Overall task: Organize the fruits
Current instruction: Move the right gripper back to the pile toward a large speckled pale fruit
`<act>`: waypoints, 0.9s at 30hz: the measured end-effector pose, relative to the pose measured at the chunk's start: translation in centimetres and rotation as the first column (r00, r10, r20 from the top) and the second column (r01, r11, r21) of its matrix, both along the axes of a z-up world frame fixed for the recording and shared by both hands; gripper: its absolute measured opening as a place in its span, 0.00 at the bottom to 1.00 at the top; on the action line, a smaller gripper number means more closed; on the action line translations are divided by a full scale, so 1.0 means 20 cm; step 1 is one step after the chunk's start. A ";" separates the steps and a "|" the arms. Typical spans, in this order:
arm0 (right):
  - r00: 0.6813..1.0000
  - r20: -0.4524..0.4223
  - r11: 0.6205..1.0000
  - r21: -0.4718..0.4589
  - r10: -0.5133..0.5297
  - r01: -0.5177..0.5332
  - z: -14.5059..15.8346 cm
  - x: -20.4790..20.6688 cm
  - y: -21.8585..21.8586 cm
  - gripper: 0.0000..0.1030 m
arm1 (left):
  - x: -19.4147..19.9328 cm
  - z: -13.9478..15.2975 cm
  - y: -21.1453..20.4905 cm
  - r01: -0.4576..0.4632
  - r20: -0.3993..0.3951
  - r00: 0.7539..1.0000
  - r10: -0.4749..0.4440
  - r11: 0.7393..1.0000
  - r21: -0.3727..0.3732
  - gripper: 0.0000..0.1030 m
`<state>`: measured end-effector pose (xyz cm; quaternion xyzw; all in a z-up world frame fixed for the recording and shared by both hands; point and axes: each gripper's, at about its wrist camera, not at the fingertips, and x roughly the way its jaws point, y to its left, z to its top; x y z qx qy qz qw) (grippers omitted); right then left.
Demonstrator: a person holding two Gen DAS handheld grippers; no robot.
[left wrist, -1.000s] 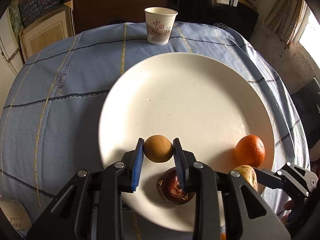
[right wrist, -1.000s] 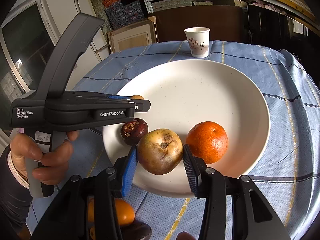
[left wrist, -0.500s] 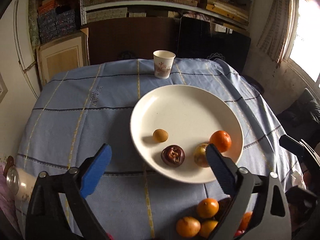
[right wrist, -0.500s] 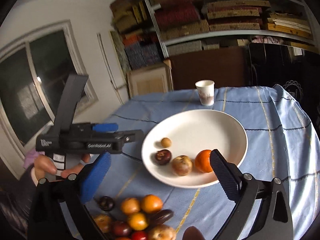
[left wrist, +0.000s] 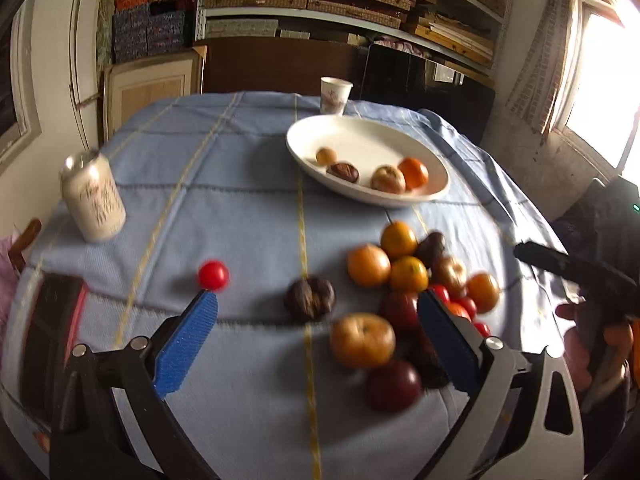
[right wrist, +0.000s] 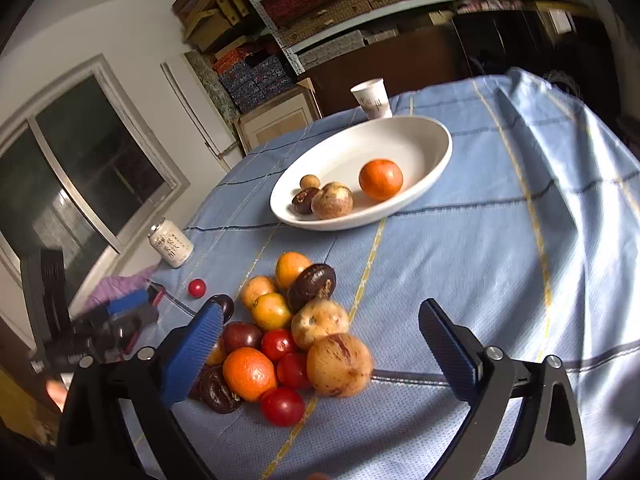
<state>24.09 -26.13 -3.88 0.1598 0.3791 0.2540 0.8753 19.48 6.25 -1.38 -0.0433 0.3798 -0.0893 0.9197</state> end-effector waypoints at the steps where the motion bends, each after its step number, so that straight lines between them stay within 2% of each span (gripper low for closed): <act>1: 1.000 -0.018 1.000 0.012 -0.002 0.003 -0.03 0.01 -0.01 0.86 | -0.04 -0.03 0.00 0.002 -0.004 1.000 -0.002 1.000 -0.014 0.95; 3: 0.998 -0.052 0.999 -0.014 -0.042 0.042 -0.05 0.00 -0.03 0.76 | -0.08 -0.07 -0.02 0.011 -0.019 1.000 -0.011 1.000 -0.015 0.95; 7: 0.999 -0.016 0.997 -0.061 -0.052 0.051 -0.04 -0.02 -0.02 0.71 | -0.16 -0.13 -0.09 0.050 -0.021 0.999 -0.050 0.998 0.043 0.95; 11: 1.000 0.006 0.989 -0.147 -0.006 0.007 -0.04 -0.06 0.06 0.68 | -0.17 -0.15 -0.10 0.094 -0.022 0.995 -0.093 0.995 0.032 0.95; 14: 1.000 0.012 0.971 -0.237 0.025 -0.021 -0.06 -0.07 0.13 0.61 | -0.15 -0.17 -0.11 0.117 -0.043 0.992 -0.116 0.993 0.019 0.95; 16: 0.999 0.014 0.962 -0.271 0.039 -0.034 -0.07 -0.07 0.16 0.60 | -0.14 -0.17 -0.11 0.126 -0.039 0.991 -0.126 0.992 0.004 0.95; 27: 0.999 -0.020 0.957 -0.288 0.034 -0.038 -0.11 -0.06 0.17 0.58 | -0.15 -0.16 -0.15 0.176 -0.023 0.984 -0.176 0.984 0.019 0.95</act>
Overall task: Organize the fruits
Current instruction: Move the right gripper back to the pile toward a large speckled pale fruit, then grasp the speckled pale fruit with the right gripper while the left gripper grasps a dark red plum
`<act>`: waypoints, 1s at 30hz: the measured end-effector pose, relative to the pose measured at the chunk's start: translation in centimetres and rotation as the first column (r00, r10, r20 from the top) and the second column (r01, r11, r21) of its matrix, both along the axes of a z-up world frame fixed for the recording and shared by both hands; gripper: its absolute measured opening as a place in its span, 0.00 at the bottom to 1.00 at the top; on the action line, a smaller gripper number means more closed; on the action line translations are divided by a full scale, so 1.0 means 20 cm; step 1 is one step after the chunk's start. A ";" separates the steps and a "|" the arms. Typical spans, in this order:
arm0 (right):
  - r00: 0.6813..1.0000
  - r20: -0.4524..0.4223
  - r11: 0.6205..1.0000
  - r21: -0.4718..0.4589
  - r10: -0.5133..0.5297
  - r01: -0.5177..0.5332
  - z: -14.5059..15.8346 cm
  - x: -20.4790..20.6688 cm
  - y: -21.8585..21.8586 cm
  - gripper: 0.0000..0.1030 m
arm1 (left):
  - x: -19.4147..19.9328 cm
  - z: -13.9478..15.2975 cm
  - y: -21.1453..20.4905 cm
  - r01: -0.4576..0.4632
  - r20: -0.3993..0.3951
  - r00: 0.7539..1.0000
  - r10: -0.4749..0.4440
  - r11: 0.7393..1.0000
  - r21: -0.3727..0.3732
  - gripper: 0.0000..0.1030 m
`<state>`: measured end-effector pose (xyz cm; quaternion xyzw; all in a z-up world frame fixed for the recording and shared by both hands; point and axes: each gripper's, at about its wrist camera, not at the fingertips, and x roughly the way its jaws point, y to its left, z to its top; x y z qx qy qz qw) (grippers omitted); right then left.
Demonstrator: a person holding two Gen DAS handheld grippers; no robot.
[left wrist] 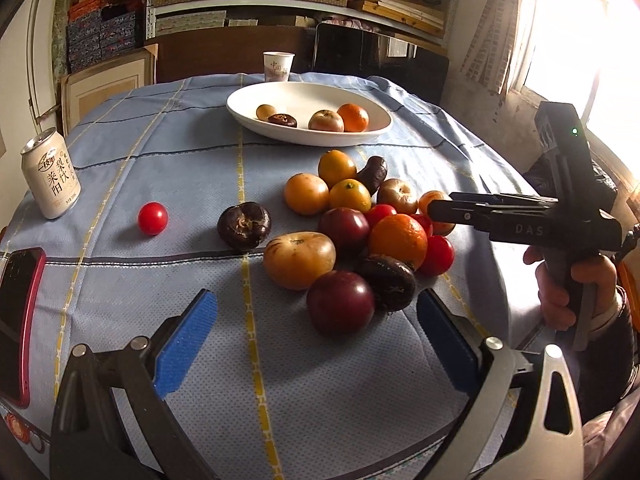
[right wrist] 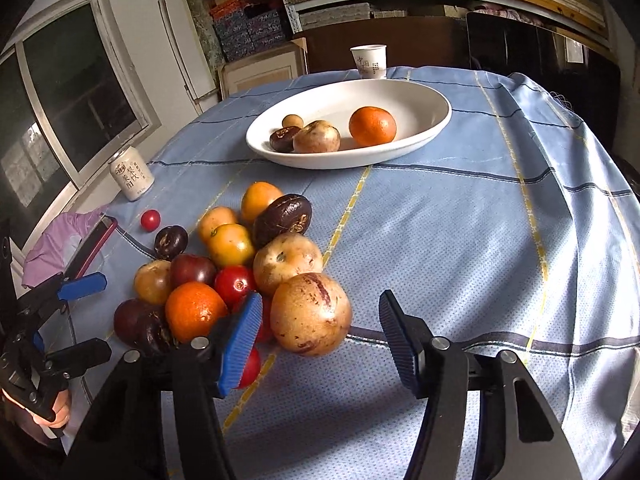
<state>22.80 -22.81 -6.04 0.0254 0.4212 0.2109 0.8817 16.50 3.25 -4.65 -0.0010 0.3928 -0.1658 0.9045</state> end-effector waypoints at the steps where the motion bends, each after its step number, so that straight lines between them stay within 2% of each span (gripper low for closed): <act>1: 1.000 -0.004 1.000 -0.001 0.004 -0.004 0.00 0.00 0.00 0.58 | 0.00 0.00 0.00 0.001 -0.002 1.000 -0.001 1.000 -0.002 0.95; 11: 1.000 -0.023 0.999 0.030 0.010 -0.009 -0.01 0.00 0.00 0.50 | 0.01 -0.01 0.00 0.004 -0.009 1.000 -0.004 1.000 -0.007 0.95; 18: 0.998 -0.063 0.996 0.086 0.008 -0.003 -0.03 0.03 -0.03 0.49 | 0.01 -0.01 0.00 0.005 -0.009 1.000 -0.005 1.000 -0.010 0.95; 23: 0.997 -0.075 0.993 0.114 0.008 0.001 -0.03 0.03 -0.04 0.42 | 0.01 -0.02 0.01 0.005 -0.013 1.000 -0.006 1.000 -0.016 0.95; 27: 0.997 -0.082 0.991 0.133 -0.004 0.015 -0.03 0.03 -0.05 0.42 | 0.02 -0.02 0.01 0.004 -0.020 1.000 -0.004 1.000 -0.016 0.94; 29: 0.997 -0.077 0.991 0.132 -0.019 0.029 -0.02 0.03 -0.07 0.42 | 0.03 -0.03 0.01 0.004 -0.036 0.999 -0.005 1.000 -0.024 0.78; 30: 0.997 -0.076 0.991 0.131 -0.025 0.035 -0.02 0.03 -0.07 0.42 | 0.04 -0.04 0.01 0.003 -0.050 0.999 -0.005 1.000 -0.027 0.75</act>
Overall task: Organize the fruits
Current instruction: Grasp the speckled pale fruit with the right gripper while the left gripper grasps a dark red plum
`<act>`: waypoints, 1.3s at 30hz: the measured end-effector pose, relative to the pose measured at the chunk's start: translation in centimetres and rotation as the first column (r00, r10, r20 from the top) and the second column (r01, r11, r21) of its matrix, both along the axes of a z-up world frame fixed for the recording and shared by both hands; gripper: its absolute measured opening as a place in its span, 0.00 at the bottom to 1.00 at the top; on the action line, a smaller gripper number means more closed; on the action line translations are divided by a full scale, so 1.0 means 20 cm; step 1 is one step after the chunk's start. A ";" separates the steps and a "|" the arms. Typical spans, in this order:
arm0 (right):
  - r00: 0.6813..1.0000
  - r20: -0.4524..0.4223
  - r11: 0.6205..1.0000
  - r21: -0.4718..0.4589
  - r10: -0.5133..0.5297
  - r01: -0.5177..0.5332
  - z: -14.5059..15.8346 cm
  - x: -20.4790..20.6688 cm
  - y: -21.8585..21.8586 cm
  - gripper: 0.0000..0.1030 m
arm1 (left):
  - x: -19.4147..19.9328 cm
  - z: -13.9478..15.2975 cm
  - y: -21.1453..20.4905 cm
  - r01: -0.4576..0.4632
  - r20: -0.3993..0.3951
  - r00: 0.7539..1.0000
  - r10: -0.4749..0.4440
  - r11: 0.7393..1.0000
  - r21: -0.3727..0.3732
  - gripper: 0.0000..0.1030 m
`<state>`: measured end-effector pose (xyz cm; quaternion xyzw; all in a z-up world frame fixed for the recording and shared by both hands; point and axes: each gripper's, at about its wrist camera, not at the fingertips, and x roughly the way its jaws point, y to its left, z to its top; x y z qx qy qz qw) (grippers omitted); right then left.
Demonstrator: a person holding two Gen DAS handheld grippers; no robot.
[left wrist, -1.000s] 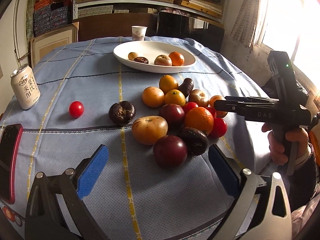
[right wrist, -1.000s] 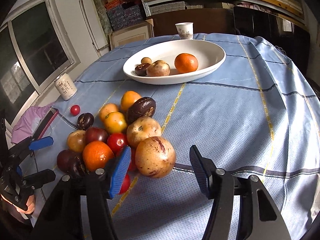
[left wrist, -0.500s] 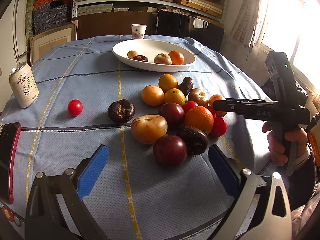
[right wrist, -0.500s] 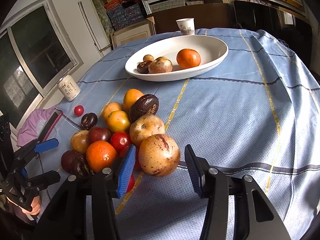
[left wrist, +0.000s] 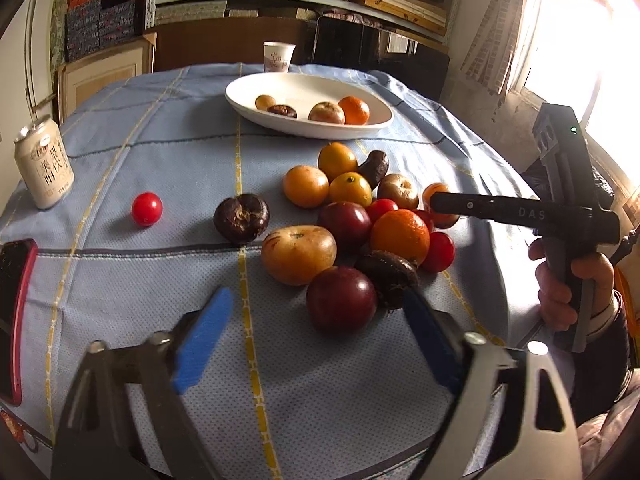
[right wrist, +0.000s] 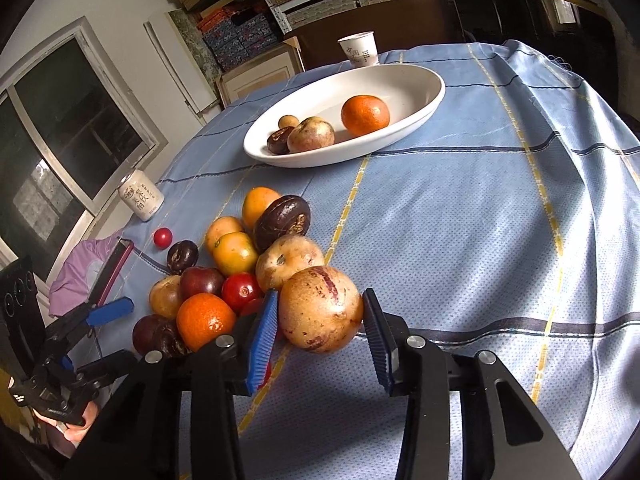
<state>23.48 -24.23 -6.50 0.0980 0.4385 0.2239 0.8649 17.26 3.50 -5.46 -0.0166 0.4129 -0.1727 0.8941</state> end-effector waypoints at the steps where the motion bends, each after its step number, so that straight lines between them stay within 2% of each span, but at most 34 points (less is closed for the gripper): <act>1: 1.000 0.000 1.000 0.000 -0.007 0.007 0.00 0.00 0.00 0.42 | 0.01 -0.01 0.00 -0.006 -0.016 1.000 0.006 1.000 -0.002 0.71; 2: 1.000 -0.002 1.000 0.002 -0.009 0.009 0.00 0.00 -0.01 0.42 | 0.02 -0.02 0.01 -0.007 -0.030 1.000 0.007 1.000 -0.015 0.67; 10: 1.000 -0.002 1.000 -0.004 -0.012 0.012 0.00 0.00 -0.02 0.42 | 0.02 -0.02 -0.02 0.022 -0.027 0.999 -0.022 1.000 -0.004 0.67; 12: 1.000 -0.004 1.000 -0.002 -0.013 0.013 0.00 0.00 -0.02 0.42 | 0.03 -0.03 -0.03 0.040 -0.038 0.998 -0.040 0.999 0.001 0.61; 13: 1.000 -0.003 1.000 -0.004 -0.013 0.013 0.00 0.00 -0.02 0.42 | 0.03 -0.04 -0.04 0.051 -0.050 0.997 -0.051 0.999 0.001 0.54; 14: 1.000 -0.003 1.000 -0.004 -0.014 0.014 0.00 0.00 -0.01 0.42 | 0.04 -0.04 -0.05 0.058 -0.061 0.996 -0.057 0.998 0.003 0.52; 22: 1.000 0.000 1.000 -0.008 -0.014 0.014 0.00 -0.01 -0.01 0.42 | 0.07 -0.07 -0.06 0.066 -0.088 0.994 -0.066 0.998 0.004 0.49; 25: 1.000 0.003 1.000 -0.008 -0.014 0.014 0.01 -0.01 -0.01 0.42 | 0.06 -0.07 -0.07 0.085 -0.085 0.993 -0.085 0.996 -0.004 0.37; 31: 1.000 0.005 1.000 -0.011 -0.012 0.013 0.01 -0.01 -0.01 0.42 | 0.05 -0.06 -0.09 0.080 -0.065 0.995 -0.079 0.997 0.019 0.36; 39: 0.999 0.024 1.000 -0.006 -0.023 0.023 0.03 -0.02 -0.02 0.42 | 0.02 -0.02 -0.04 0.057 -0.046 0.997 -0.058 0.998 -0.016 0.36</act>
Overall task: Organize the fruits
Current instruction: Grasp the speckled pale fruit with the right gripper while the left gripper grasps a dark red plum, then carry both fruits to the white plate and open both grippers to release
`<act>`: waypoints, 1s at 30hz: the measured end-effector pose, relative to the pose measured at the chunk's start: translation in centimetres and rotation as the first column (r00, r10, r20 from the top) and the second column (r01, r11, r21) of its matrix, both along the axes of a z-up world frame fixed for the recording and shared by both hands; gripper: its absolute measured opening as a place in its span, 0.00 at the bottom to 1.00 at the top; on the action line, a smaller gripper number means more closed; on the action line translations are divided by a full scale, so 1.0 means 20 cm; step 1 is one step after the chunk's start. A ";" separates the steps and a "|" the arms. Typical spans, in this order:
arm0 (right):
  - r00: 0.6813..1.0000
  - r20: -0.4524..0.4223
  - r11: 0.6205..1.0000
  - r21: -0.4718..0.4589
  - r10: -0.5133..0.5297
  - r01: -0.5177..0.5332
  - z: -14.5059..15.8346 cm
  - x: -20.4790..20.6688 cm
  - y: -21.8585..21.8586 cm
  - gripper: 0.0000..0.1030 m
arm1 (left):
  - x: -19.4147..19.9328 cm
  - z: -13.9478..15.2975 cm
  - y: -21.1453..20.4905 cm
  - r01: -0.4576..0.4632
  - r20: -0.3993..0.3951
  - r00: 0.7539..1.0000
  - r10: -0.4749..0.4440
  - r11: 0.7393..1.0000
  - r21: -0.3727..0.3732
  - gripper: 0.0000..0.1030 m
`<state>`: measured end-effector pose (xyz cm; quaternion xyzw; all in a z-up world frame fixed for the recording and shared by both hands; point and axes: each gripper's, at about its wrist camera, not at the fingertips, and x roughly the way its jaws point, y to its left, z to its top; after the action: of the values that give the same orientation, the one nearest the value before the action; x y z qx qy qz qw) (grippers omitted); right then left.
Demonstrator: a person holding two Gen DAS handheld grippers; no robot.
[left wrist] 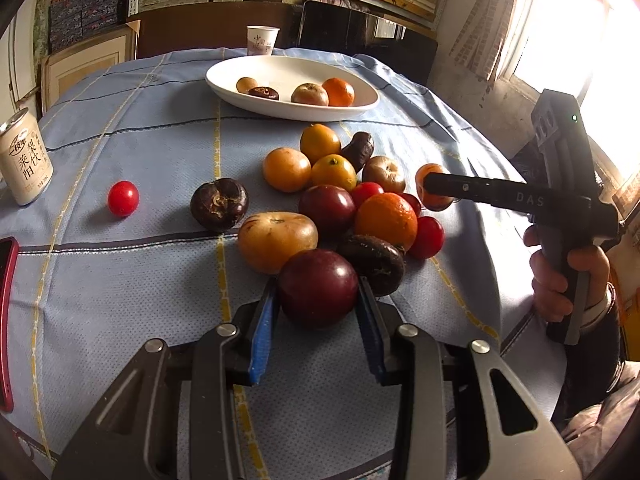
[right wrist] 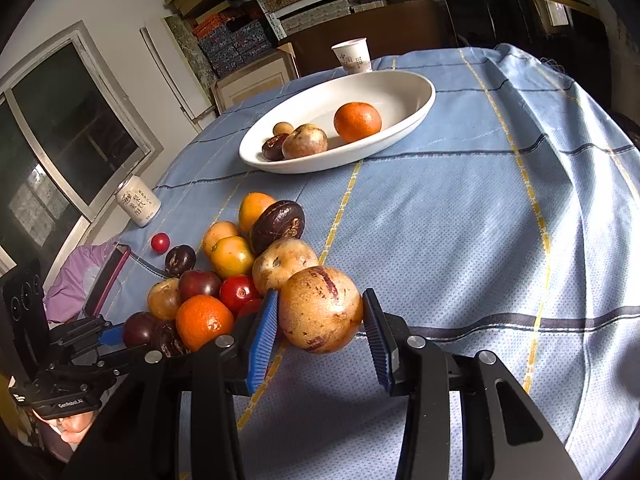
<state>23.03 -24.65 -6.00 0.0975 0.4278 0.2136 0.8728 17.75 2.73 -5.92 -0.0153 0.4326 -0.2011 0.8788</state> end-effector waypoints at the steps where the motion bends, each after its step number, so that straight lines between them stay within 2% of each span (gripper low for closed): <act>1: 1.000 0.005 1.000 0.000 0.000 0.000 0.00 0.00 0.00 0.42 | 0.00 0.01 0.00 0.000 0.004 1.000 0.000 1.000 -0.002 0.36; 9: 1.000 0.015 1.000 0.007 0.016 -0.016 0.02 -0.01 0.02 0.42 | -0.01 0.05 0.03 0.001 0.006 1.000 -0.001 0.999 -0.034 0.36; 16: 0.996 0.071 0.999 -0.015 0.053 -0.052 0.22 0.13 0.05 0.42 | 0.15 0.26 0.03 0.022 0.090 0.996 -0.029 0.996 0.083 0.36; 20: 0.993 0.106 0.999 -0.021 -0.042 0.044 0.30 0.39 0.02 0.42 | 0.43 0.40 0.00 -0.001 0.121 0.993 -0.011 0.995 0.095 0.37; 23: 0.990 0.097 0.994 0.001 -0.105 0.106 0.29 0.60 0.00 0.42 | 0.72 0.46 -0.04 -0.018 0.089 0.996 0.013 0.998 0.064 0.36; 30: 0.979 0.010 0.979 0.030 -0.202 0.201 0.16 0.97 -0.01 0.42 | 1.31 0.41 -0.20 -0.039 -0.008 0.999 0.040 0.997 0.072 0.36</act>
<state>42.41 -24.90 -2.73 0.1513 0.4068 0.1308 0.8913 44.00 -1.22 2.20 0.0068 0.4433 -0.1678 0.8805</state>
